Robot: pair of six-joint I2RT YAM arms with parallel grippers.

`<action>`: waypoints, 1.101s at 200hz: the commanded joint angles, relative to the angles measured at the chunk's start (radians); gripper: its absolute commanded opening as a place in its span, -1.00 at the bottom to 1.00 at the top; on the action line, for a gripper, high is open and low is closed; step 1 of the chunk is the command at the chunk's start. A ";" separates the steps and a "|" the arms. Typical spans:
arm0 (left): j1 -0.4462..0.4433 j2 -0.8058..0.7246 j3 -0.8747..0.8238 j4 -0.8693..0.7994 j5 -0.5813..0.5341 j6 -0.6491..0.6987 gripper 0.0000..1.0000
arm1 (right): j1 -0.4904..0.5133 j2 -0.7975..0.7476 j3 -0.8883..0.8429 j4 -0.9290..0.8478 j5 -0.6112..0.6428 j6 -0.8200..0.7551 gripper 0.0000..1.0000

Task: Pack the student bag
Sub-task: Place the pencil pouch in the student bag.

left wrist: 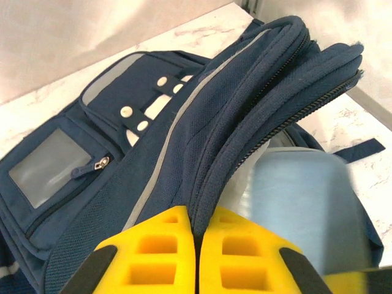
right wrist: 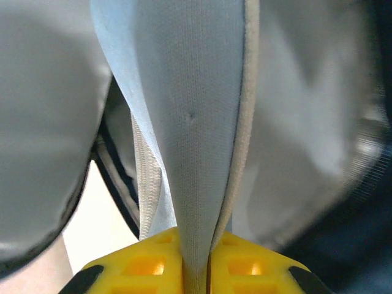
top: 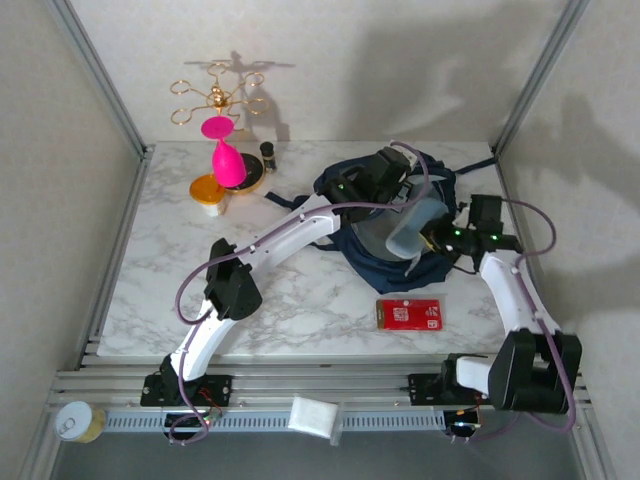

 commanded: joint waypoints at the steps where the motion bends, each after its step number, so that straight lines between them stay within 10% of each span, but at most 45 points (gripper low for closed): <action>1: -0.013 -0.115 -0.002 0.022 -0.043 -0.169 -1.00 | 0.026 0.091 0.007 0.280 -0.009 0.149 -0.70; 82: -0.018 -0.154 -0.027 0.051 -0.114 -0.403 -1.00 | 0.217 0.511 0.167 0.823 0.105 0.334 -0.35; 104: -0.002 -0.125 -0.027 0.069 -0.115 -0.426 -1.00 | 0.220 0.490 0.169 0.734 0.113 0.263 0.00; 152: 0.039 -0.083 -0.067 0.133 -0.031 -0.463 -1.00 | 0.147 0.206 -0.036 0.470 0.163 0.139 0.15; 220: 0.093 -0.124 -0.223 0.285 0.469 -0.480 0.09 | 0.010 -0.161 0.010 0.026 0.281 -0.037 0.21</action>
